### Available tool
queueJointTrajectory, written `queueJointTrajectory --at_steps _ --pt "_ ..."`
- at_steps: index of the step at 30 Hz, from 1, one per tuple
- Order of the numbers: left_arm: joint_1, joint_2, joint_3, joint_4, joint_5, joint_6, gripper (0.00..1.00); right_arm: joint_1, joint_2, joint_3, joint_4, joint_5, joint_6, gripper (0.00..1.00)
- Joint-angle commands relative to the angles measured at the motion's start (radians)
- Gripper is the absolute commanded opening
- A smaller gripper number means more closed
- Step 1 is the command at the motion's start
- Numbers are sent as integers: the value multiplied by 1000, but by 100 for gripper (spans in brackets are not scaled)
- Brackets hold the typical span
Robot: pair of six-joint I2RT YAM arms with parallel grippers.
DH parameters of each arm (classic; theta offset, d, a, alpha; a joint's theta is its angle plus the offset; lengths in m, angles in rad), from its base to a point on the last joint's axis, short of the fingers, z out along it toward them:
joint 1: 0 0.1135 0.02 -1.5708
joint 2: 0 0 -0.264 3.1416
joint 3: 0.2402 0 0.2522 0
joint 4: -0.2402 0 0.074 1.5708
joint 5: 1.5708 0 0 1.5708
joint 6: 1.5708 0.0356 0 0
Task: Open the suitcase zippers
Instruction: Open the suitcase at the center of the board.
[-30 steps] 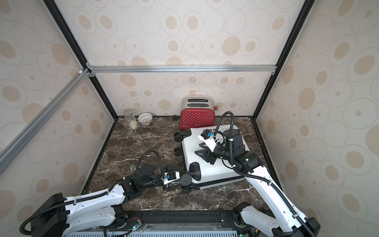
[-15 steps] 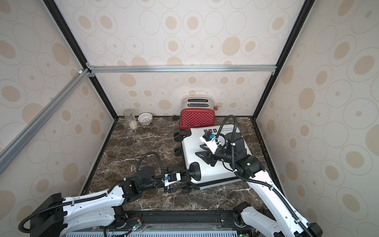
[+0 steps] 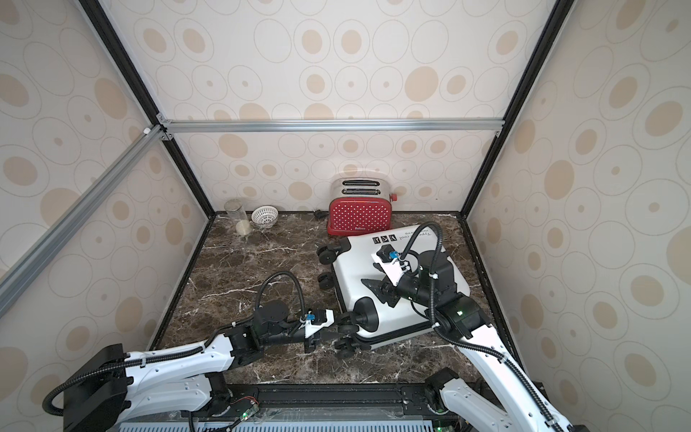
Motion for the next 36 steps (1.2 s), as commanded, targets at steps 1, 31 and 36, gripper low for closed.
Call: queueJointTrajectory --at_steps 1,31,36 --pt "-6 -66 136 113 -45 -84 0 -3 -72 -25 57 81 -37 62" --pt "352 167 575 157 -600 -290 31 -3 -207 -147 70 179 -14 62" --pt "375 70 482 151 -667 -291 47 -3 -162 -114 32 397 107 68"
